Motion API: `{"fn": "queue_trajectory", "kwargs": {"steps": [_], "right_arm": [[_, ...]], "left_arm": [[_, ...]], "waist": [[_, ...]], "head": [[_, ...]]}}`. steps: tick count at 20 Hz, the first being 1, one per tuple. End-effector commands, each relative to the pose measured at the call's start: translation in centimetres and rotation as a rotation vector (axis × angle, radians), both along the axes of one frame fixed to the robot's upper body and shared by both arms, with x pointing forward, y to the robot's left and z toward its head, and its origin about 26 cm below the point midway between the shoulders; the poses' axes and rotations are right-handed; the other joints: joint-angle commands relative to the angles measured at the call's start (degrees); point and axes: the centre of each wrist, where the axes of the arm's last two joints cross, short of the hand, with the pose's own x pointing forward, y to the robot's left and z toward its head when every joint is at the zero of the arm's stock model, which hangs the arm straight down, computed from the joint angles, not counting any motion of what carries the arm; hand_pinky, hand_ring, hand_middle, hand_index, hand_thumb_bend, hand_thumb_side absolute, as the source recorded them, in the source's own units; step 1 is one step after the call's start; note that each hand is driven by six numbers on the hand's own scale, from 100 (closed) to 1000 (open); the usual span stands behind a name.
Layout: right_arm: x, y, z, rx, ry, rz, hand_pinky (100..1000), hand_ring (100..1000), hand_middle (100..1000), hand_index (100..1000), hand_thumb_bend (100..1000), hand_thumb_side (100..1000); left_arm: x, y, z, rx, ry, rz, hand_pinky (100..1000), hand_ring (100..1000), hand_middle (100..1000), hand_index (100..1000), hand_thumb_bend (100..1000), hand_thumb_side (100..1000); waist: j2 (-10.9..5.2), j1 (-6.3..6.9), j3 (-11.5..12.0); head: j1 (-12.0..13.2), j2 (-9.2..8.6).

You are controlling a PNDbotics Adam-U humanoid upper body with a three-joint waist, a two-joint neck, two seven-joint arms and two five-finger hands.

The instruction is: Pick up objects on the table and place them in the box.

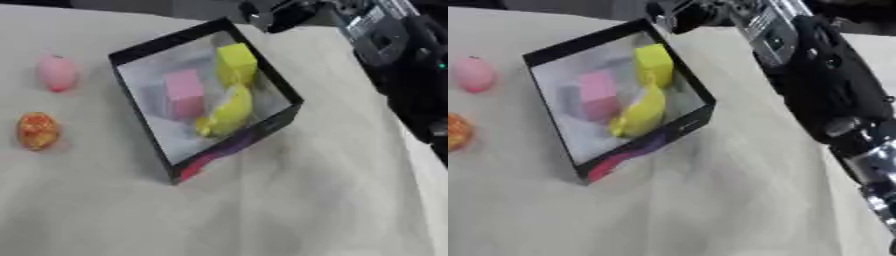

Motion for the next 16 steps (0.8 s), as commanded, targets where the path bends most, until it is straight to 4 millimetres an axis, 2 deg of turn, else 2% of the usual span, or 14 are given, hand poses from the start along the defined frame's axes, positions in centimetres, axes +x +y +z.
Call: {"fn": "queue_trajectory", "kwargs": {"steps": [1,6,11,13,15,16], "right_arm": [[-3.7,-1.1,3.1,0.12,-0.022,0.071,919,836,816,951,100,100],[-6.4,-2.4,3.9,0.273,0.043,0.141,913,809,793,926,100,100],[-9.3,-4.9,4.1,0.429,0.042,0.168,903,781,760,897,100,112],[-10.6,-5.8,3.8,0.498,0.029,0.179,904,775,754,892,100,170],[-11.6,-6.5,3.2,0.555,0.015,0.168,903,768,745,885,100,292],[-12.0,-6.8,2.8,0.588,0.014,0.175,903,766,742,882,100,413]], "left_arm": [[-0.2,0.4,0.4,0.006,-0.015,0.015,879,914,969,953,232,1000],[-0.2,0.4,0.3,-0.005,-0.015,0.015,880,913,969,953,231,1000],[-0.3,0.5,0.2,-0.016,-0.016,0.032,880,913,969,953,230,1000],[-0.4,0.5,0.2,-0.02,-0.02,0.04,881,913,969,953,230,1000],[-0.4,0.6,0.2,-0.024,-0.026,0.045,881,912,969,953,230,1000],[-0.4,0.6,0.3,-0.027,-0.031,0.048,881,912,969,953,230,1000]], "waist": [[-2.44,1.01,-0.3],[-2.55,1.56,-0.7],[-2.38,2.23,-1.7],[-2.31,2.55,-2.2],[-2.29,2.83,-2.6],[-2.28,3.02,-2.9]], "head": [[1.0,0.24],[2.6,0.5],[5.0,0.32],[5.9,0.16],[6.4,0.07],[6.7,0.01]]}}
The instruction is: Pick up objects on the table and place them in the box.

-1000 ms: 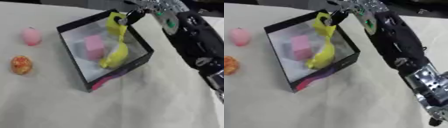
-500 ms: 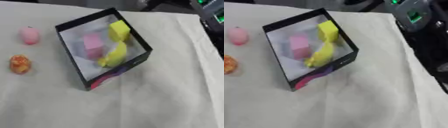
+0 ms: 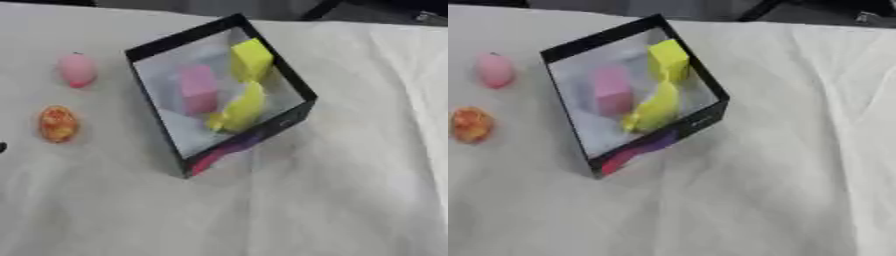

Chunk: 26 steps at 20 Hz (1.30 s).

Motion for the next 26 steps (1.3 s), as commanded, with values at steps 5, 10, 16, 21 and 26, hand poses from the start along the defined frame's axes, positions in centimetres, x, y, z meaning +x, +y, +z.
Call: {"fn": "queue_trajectory", "kwargs": {"steps": [5,10,16,21,26], "right_arm": [[-2.0,-2.7,-1.8,0.181,-0.044,0.006,909,779,754,885,100,498],[-1.8,-4.7,-5.6,0.294,-0.033,0.002,916,787,775,903,100,549],[-1.9,-6.1,-10.5,0.443,0.052,-0.127,917,764,743,882,100,566],[-2.2,-6.4,-13.2,0.543,0.089,-0.157,910,740,710,866,100,577],[-2.4,-6.7,-14.3,0.563,0.113,-0.177,908,731,700,856,100,579]], "left_arm": [[-0.3,0.3,1.0,-0.004,-0.047,0.021,880,912,970,953,227,1000],[-0.4,0.6,1.2,-0.003,-0.067,0.034,878,911,972,953,224,1000],[-0.2,1.0,1.8,0.011,-0.115,0.042,877,911,971,953,219,1000],[0.0,1.9,3.0,0.062,-0.176,0.057,872,909,966,949,215,957],[0.1,4.0,5.8,0.223,-0.27,0.104,851,882,930,927,198,854]], "waist": [[-2.11,1.74,-1.0],[-1.9,2.42,-1.8],[-1.43,2.99,-2.5],[-1.2,3.32,-2.7],[-1.62,3.73,-2.8]], "head": [[1.4,-0.59],[2.1,-0.52],[2.7,-0.56],[2.7,-0.56],[2.5,-0.31]]}}
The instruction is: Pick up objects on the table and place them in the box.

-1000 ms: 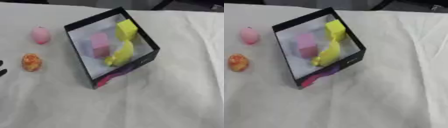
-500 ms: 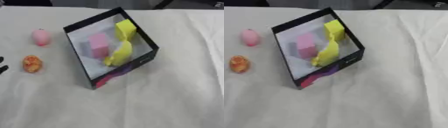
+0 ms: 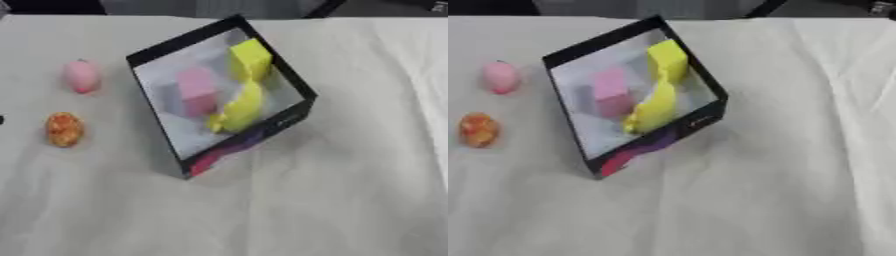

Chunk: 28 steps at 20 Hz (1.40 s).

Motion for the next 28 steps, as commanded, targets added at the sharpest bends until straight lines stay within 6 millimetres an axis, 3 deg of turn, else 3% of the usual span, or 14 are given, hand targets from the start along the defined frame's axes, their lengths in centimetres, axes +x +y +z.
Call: {"fn": "queue_trajectory", "kwargs": {"steps": [1,5,8,12,16,17,19,23,26,27,28], "right_arm": [[-0.4,-0.2,0.8,-0.011,-0.029,-0.006,908,731,700,856,100,579],[-0.5,-0.4,0.6,-0.016,-0.02,-0.015,908,725,695,852,100,578],[-0.6,-0.5,0.6,-0.02,-0.014,-0.025,907,718,689,847,100,577],[-0.7,-0.7,0.4,-0.027,0.004,-0.037,906,711,685,844,100,580],[-0.8,-0.8,0.3,-0.03,0.011,-0.042,906,711,685,844,100,580],[-0.8,-0.8,0.4,-0.03,0.012,-0.043,901,711,690,847,100,588],[-0.8,-0.7,0.5,-0.031,0.022,-0.048,899,707,687,845,100,591],[-0.7,-0.6,0.5,-0.025,0.034,-0.049,900,705,683,843,100,592],[-0.6,-0.5,0.6,-0.024,0.029,-0.039,899,702,681,841,100,590],[-0.6,-0.5,0.7,-0.025,0.028,-0.036,899,702,681,840,100,589],[-0.6,-0.4,0.7,-0.026,0.027,-0.034,899,701,680,840,100,589]], "left_arm": [[-0.2,1.7,3.1,0.146,-0.072,0.049,841,864,910,914,192,825],[-0.4,3.0,5.4,0.36,0.005,0.128,845,859,900,911,223,773],[-0.6,3.6,6.8,0.583,0.113,0.167,851,865,902,913,254,788],[-0.4,4.1,8.6,0.879,0.269,0.098,875,886,926,919,345,725],[0.0,4.7,9.5,0.976,0.313,0.062,875,886,926,919,345,725],[0.0,4.7,9.4,0.983,0.318,0.059,835,839,864,899,481,575],[0.3,5.1,9.1,1.043,0.357,0.043,793,801,822,879,513,524],[1.5,6.0,9.3,1.201,0.461,0.047,731,722,804,863,487,366],[2.2,6.9,9.3,1.274,0.53,0.064,728,721,818,851,443,217],[2.4,7.2,9.2,1.292,0.548,0.068,730,727,819,842,401,114],[2.6,7.3,9.2,1.308,0.565,0.071,731,732,819,838,388,100]], "waist": [[-1.76,0.89,0.0],[-2.2,1.13,0.1],[-2.47,1.31,0.2],[-2.8,1.45,0.4],[-2.91,1.45,0.5],[-2.84,1.51,0.4],[-2.62,1.74,-0.5],[-2.51,1.41,-0.8],[-2.51,1.27,-0.7],[-2.52,1.24,-0.7],[-2.52,1.23,-0.6]], "head": [[-0.1,-0.23],[-0.2,-0.11],[-0.3,-0.04],[-0.6,0.16],[-0.8,0.26],[-0.7,0.15],[0.0,-0.28],[0.4,-0.59],[0.6,-0.54],[0.6,-0.54],[0.7,-0.55]]}}
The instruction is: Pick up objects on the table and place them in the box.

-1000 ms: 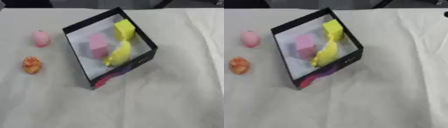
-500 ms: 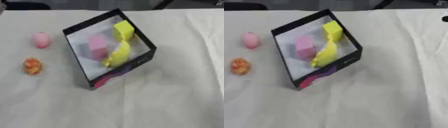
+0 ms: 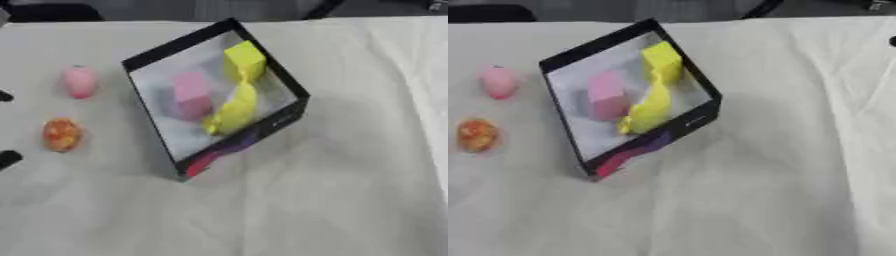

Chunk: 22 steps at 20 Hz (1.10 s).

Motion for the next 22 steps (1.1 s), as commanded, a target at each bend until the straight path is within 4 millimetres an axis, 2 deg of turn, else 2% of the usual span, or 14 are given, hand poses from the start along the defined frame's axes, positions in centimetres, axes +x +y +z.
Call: {"fn": "queue_trajectory", "kwargs": {"steps": [1,9,18,22], "right_arm": [[-0.3,0.1,1.2,-0.033,-0.029,0.014,899,700,679,839,100,588],[-0.3,0.1,1.1,-0.031,-0.021,0.012,899,697,677,837,100,590],[-0.3,0.2,0.9,-0.026,-0.014,0.014,900,696,676,836,100,591],[-0.3,0.2,0.9,-0.024,-0.01,0.012,900,696,676,836,100,593]], "left_arm": [[0.4,1.0,1.1,0.105,0.031,0.033,736,741,817,831,369,100],[1.3,1.1,1.5,0.144,0.119,0.087,740,749,787,818,355,100],[2.0,-0.5,2.1,0.098,0.119,0.044,730,740,769,825,326,100],[2.3,-1.5,2.7,0.077,0.11,0.008,733,742,772,831,357,114]], "waist": [[-1.99,0.26,0.2],[-2.12,0.24,0.2],[-2.09,0.19,-0.4],[-2.03,0.15,-0.4]], "head": [[0.4,-0.56],[1.1,-0.51],[1.5,-0.63],[1.6,-0.67]]}}
